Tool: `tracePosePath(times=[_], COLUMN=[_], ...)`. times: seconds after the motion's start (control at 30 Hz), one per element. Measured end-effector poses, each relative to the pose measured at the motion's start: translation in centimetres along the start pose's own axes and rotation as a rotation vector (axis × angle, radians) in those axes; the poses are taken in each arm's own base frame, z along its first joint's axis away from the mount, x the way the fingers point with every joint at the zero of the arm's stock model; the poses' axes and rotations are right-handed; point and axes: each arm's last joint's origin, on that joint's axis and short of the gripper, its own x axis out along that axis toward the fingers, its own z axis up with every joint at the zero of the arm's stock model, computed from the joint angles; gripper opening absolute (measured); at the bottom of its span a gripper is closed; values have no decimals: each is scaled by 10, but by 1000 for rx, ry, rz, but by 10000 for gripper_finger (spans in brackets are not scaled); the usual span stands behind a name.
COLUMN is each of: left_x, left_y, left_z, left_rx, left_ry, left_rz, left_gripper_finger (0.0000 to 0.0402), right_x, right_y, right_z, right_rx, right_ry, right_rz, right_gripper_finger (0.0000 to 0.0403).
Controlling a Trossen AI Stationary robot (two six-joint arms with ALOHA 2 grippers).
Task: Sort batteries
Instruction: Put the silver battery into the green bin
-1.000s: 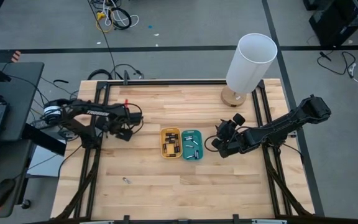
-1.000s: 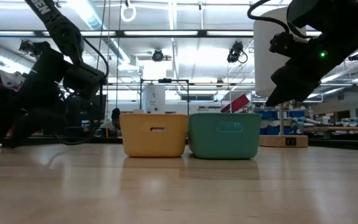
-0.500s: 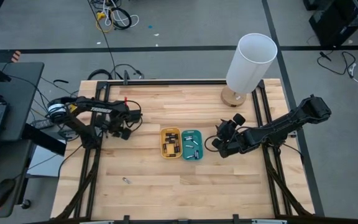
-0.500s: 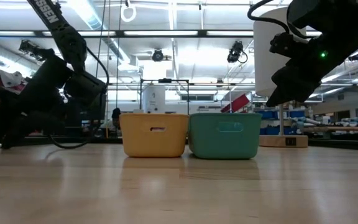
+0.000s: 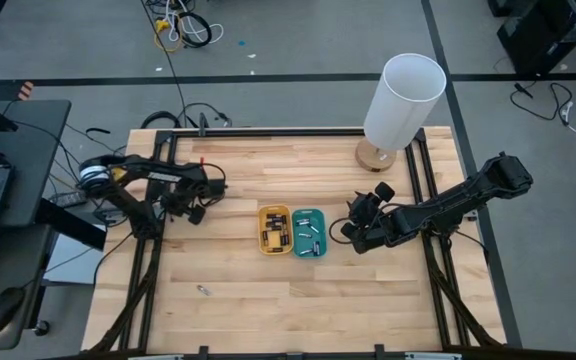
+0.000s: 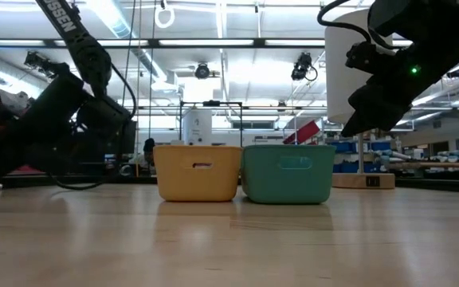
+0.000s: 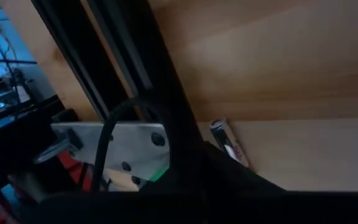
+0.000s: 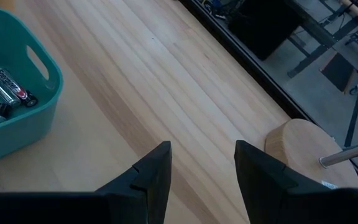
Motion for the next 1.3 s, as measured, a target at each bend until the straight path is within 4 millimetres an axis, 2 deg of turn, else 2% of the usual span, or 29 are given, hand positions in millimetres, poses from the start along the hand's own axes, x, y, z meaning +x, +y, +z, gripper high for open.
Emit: tracePosePath(times=[0.1,0.27,0.4,0.7,0.9,1.1,1.3], left_x=[6,22,24,-11,-26,-47,-65], left_y=[-2,-11,-14,-21,-21,-24,-34], left_z=[0,0,1,9,10,-1,-21], left_rx=[24,44,76,106,138,273,345], left_ry=[22,93,108,-6,-15,-34,-109], left_rz=[19,24,47,-37,-29,3,-221], left_gripper_finger=[9,18,19,20,20,18,14], right_x=[0,0,0,0,0,0,0], right_y=[0,0,0,0,-1,-1,-2], right_z=[0,0,0,0,0,0,0], right_rx=[0,-4,-9,-9,-8,-3,5], right_ry=[0,0,3,-1,-1,-15,-29], right_rz=[0,0,-3,-7,-7,-23,-46], right_gripper_finger=[163,163,163,163,163,163,163])
